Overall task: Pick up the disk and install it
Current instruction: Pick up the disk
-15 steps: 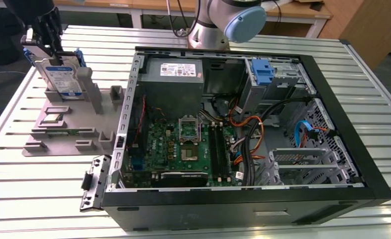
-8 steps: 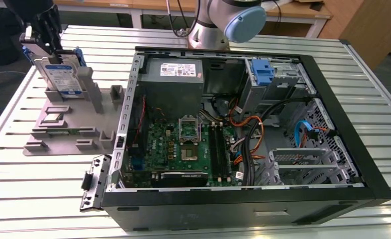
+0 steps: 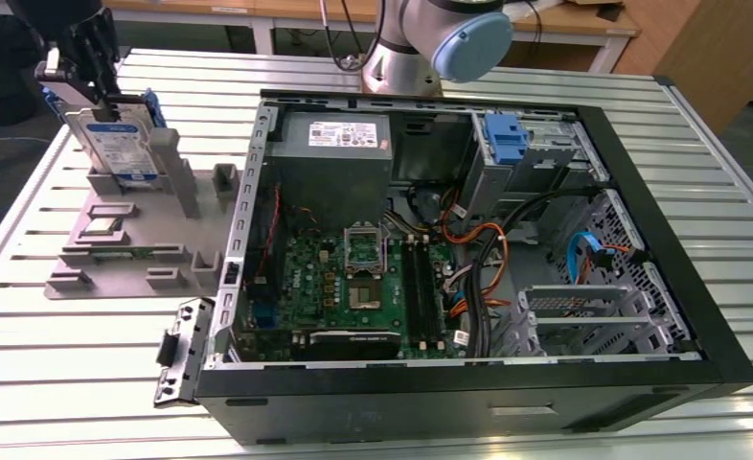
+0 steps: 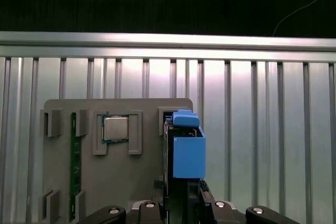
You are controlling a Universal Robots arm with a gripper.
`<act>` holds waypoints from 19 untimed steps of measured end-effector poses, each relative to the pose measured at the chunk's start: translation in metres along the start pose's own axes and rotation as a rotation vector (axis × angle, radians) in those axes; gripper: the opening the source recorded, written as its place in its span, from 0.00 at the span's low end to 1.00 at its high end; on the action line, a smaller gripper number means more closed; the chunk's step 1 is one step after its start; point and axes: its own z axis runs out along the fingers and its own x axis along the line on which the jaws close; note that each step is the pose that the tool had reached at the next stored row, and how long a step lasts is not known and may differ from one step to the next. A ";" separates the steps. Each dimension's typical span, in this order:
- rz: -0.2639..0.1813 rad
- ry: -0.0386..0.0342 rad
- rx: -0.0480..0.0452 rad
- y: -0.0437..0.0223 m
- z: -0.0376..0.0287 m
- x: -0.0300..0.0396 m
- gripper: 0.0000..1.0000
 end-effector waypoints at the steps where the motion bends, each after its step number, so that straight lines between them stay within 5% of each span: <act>1: 0.000 0.0000 0.0000 0.0000 0.0000 0.0000 0.35; 11: 0.001 0.0001 -0.0001 0.0000 -0.0005 0.0000 0.35; 19: 0.001 0.0000 0.0000 0.0008 -0.0205 -0.0008 0.35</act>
